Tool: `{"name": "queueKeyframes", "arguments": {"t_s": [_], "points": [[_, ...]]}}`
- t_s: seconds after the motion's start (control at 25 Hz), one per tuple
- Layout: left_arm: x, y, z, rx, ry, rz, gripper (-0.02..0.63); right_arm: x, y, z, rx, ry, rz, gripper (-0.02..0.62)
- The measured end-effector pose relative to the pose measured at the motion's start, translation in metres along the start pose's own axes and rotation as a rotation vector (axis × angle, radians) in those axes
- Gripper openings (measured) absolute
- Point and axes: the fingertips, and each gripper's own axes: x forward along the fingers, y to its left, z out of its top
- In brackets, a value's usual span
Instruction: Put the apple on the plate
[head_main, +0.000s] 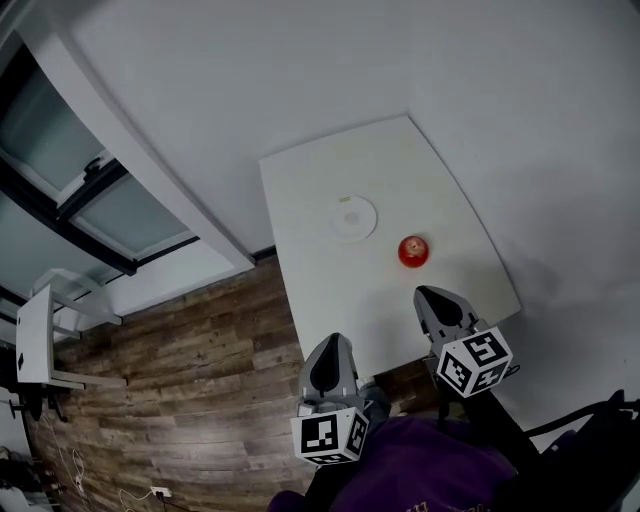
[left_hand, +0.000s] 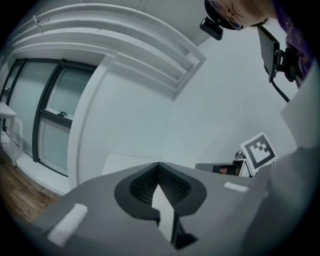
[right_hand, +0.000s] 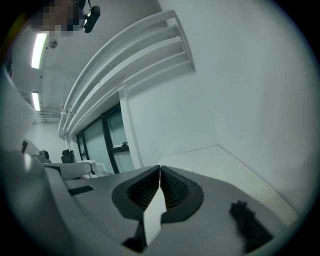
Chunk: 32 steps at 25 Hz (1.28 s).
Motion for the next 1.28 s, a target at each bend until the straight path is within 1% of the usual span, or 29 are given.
{"name": "queueKeyframes", "arguments": {"t_s": [0.28,0.44,0.52,0.84,1.12,1.28], "points": [[0.036,0.025,0.008,-0.007,0.025,-0.051,0.006,0.036,-0.015,0.009,0.0,0.006,-0.074,0.012],[0.05,0.031,0.004,-0.018,0.046,-0.078,0.006,0.049,-0.029,0.002,-0.006,0.05,-0.111,0.021],[0.056,0.032,0.001,-0.025,0.058,-0.087,0.006,0.055,-0.035,-0.003,-0.01,0.076,-0.106,0.088],[0.07,0.026,0.002,-0.026,0.072,-0.091,0.006,0.066,-0.065,-0.014,-0.067,0.174,-0.115,0.164],[0.084,0.031,0.009,-0.027,0.066,-0.05,0.006,0.086,-0.092,-0.033,-0.146,0.293,-0.108,0.227],[0.089,0.035,0.012,-0.03,0.064,-0.027,0.006,0.098,-0.102,-0.045,-0.167,0.348,-0.095,0.264]]}}
